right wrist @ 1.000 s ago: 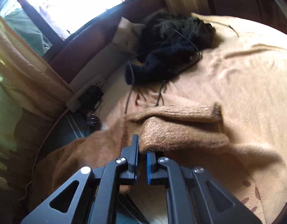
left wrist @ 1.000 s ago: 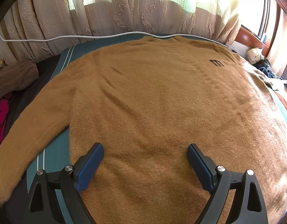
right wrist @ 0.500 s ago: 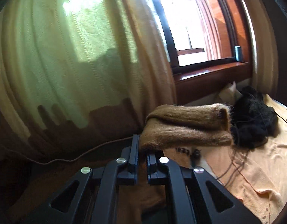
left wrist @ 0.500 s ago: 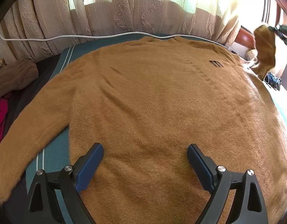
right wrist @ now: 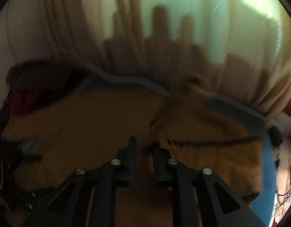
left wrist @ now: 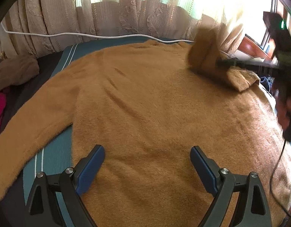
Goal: Fold clothes
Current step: 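Grasp a sweater sleeve with the right gripper and fold it across the body, then lay the sleeve on the sweater back and open the right gripper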
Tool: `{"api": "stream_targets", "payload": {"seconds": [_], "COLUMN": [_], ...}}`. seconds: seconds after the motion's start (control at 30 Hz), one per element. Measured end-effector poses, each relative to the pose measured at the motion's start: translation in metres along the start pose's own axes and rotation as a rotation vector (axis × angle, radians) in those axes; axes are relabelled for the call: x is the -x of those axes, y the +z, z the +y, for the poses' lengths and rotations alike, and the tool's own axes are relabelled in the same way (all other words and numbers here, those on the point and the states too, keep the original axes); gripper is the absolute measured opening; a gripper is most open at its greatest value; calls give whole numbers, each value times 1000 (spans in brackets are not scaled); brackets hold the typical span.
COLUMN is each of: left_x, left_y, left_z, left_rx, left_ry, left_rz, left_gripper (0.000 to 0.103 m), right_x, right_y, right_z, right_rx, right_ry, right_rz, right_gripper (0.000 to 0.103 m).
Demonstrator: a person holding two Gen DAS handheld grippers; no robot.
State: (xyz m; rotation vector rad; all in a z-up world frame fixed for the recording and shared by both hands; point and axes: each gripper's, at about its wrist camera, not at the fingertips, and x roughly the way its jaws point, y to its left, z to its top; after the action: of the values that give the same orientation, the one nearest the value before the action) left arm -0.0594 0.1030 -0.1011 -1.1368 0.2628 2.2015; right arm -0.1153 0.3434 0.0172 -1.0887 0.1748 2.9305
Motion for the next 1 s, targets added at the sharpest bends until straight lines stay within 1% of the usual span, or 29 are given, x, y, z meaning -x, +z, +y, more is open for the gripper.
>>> {"api": "stream_targets", "payload": {"seconds": [0.07,0.17,0.23,0.3,0.33,0.53,0.67,0.7,0.73,0.9,1.0], "left_x": [0,1,0,1,1,2,4,5,7,21,12], "left_y": [0,0,0,0,0,0,4,5,9,37,61], "left_z": [1,2,2,3,4,7,12,12,11,-1,-8], "left_rx": [6,13,14,18,20,37,70,74,76,63,90], "left_ry": [-6,-13,-14,-19,-22,-44,-78,-85,-95,-140,-242], "left_rz": [-2,-5,-6,-7,-8,-13,-16,-13,-13,-39,-9], "left_gripper": [94,94,94,94,94,94,94,94,94,94,94], "right_x": [-9,-23,-32,-32,-33,-51,-74,-81,-80,-62,-52], "right_y": [-12,-31,-43,-39,-35,-16,-24,-26,-29,-41,-49], "right_z": [-2,-6,-9,-16,-15,-3,24,31,30,2,-15], "right_rx": [-29,-72,-100,-163,-173,-171,-50,-17,-27,-187,-283], "right_ry": [30,75,105,95,93,112,59,43,32,-15,-44], "right_rz": [45,114,159,143,138,131,209,230,223,119,56], "right_gripper": [31,41,51,51,51,51,54,58,58,58,58]}}
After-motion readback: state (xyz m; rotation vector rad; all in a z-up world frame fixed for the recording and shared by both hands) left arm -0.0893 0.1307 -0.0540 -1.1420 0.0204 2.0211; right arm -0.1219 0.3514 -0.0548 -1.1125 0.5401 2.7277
